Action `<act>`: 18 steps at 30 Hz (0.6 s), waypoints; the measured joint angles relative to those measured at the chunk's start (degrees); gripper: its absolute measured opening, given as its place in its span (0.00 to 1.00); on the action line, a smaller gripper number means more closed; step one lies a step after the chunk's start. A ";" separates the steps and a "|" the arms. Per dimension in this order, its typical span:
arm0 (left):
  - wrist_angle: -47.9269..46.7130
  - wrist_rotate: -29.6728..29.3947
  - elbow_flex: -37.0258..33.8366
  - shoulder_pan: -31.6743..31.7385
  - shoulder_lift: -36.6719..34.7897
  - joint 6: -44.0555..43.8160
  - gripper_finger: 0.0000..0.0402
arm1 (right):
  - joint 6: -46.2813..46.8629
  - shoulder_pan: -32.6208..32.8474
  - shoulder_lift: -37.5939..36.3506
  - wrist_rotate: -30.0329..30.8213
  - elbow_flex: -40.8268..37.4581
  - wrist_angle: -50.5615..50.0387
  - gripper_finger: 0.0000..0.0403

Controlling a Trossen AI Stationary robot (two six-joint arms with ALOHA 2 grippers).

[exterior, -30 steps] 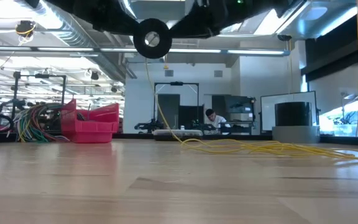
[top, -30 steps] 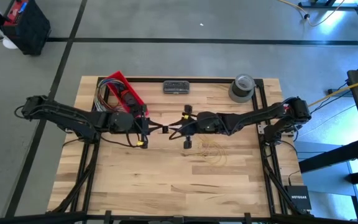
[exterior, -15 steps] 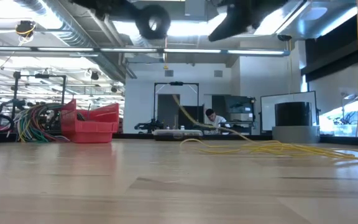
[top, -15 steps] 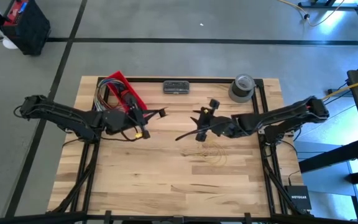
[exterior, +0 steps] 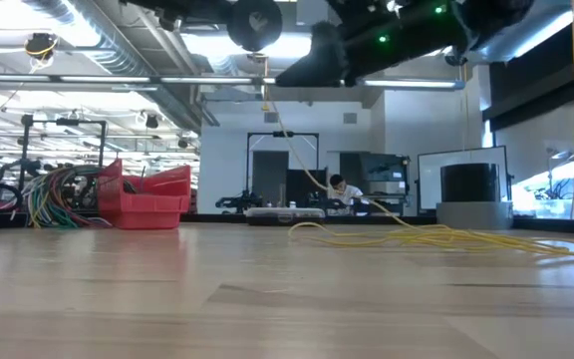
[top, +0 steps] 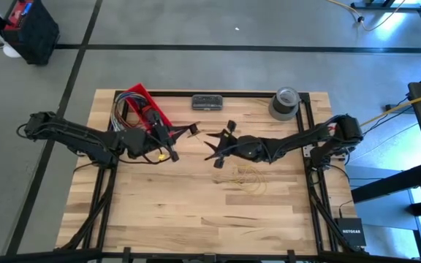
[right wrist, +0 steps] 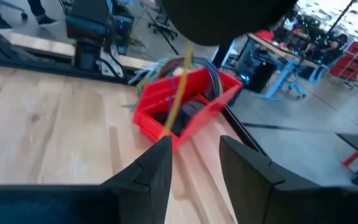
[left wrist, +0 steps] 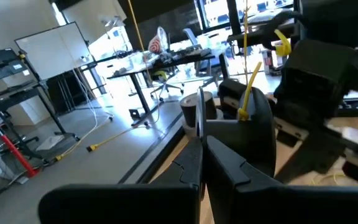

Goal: Coil cords
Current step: Coil the yellow wire on the spool

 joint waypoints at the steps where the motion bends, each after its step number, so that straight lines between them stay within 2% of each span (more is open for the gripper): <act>1: 0.05 0.01 0.00 0.01 0.02 -0.17 0.00 | -0.04 -0.02 0.75 0.00 0.54 0.48 0.34; 12: 3.12 0.03 0.00 0.33 0.00 0.97 0.00 | 0.60 0.86 3.69 1.60 2.39 -1.71 0.34; 18: 4.64 0.01 0.00 0.50 0.00 1.61 0.00 | 4.03 0.79 3.69 -1.20 2.42 -1.70 0.34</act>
